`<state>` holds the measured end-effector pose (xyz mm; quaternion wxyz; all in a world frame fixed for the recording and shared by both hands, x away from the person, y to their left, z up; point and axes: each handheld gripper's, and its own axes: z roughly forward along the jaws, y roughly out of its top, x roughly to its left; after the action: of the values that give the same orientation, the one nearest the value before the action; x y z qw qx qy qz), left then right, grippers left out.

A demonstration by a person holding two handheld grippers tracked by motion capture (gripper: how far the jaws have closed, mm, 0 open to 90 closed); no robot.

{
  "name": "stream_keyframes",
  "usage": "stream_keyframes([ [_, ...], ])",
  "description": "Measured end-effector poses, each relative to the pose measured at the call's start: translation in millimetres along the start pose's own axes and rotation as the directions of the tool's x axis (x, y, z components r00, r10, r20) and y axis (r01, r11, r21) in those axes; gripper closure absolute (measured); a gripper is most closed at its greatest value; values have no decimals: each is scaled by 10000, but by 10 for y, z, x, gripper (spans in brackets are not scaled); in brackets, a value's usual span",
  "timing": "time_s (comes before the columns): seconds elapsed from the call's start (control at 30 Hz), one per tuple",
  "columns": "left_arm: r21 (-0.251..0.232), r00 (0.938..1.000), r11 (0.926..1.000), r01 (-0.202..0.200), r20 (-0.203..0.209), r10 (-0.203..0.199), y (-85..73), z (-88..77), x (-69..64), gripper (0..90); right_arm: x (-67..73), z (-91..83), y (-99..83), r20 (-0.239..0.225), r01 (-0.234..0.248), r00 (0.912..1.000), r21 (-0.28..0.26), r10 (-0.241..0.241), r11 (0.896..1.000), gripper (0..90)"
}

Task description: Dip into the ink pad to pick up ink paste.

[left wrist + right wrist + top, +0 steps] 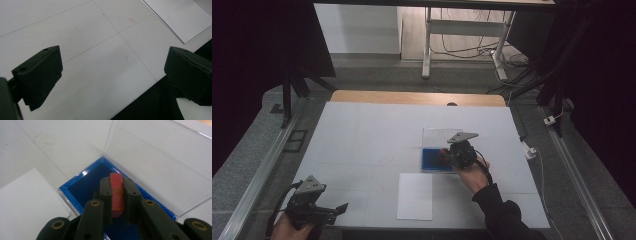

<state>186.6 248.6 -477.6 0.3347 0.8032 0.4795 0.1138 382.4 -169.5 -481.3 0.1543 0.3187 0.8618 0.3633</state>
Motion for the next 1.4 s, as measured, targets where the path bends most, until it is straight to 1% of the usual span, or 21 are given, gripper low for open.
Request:
stream_keyframes([
  [0.1, -13, 10000, 10000, -3, 0, 3, -1, 0, 0, 27, -13, -46, -1, -125, -64, 9999, -120, 63, 9999, 794],
  [0.17, -15, 10000, 10000, -4, 5, 4, -1, -1, 0, 27, -24, -82, 0, -98, -53, 9999, -167, 51, 9998, 794],
  [0.33, -20, 10000, 10000, -8, 24, 8, -1, -3, 1, 27, -39, -164, 1, -240, -162, 9996, -340, 154, 9993, 795],
  [0.47, -16, 10000, 10000, -1, 30, 1, -2, -3, 1, 27, -32, -232, -12, -354, -215, 9992, -457, 199, 9987, 795],
  [0.57, -24, 10000, 10000, 11, 40, -11, -1, -2, 1, 27, -27, -279, -39, -437, -297, 9987, -456, 277, 9985, 795],
  [0.67, -17, 10000, 10000, 6, 25, -6, -1, -1, 1, 26, -20, -334, -60, -567, -427, 9976, -576, 394, 9974, 795],
  [0.9, -10, 10000, 10000, 35, 57, -34, 0, -2, 6, 26, 1, -464, -80, -786, -516, 9959, -752, 457, 9958, 795],
  [1.1, -10, 10000, 10000, 28, 56, -28, 1, -2, 5, 26, 61, -546, -86, -1048, -584, 9933, -873, 491, 9945, 795],
  [1.2, -7, 10000, 10000, 27, 54, -27, 1, -2, 5, 26, 104, -584, -82, -1268, -651, 9905, -966, 526, 9932, 795],
  [1.4, 0, 10000, 10000, 18, 49, -18, 1, 0, 1, 26, 202, -644, -98, -1511, -461, 9880, -1011, 304, 9938, 795],
])
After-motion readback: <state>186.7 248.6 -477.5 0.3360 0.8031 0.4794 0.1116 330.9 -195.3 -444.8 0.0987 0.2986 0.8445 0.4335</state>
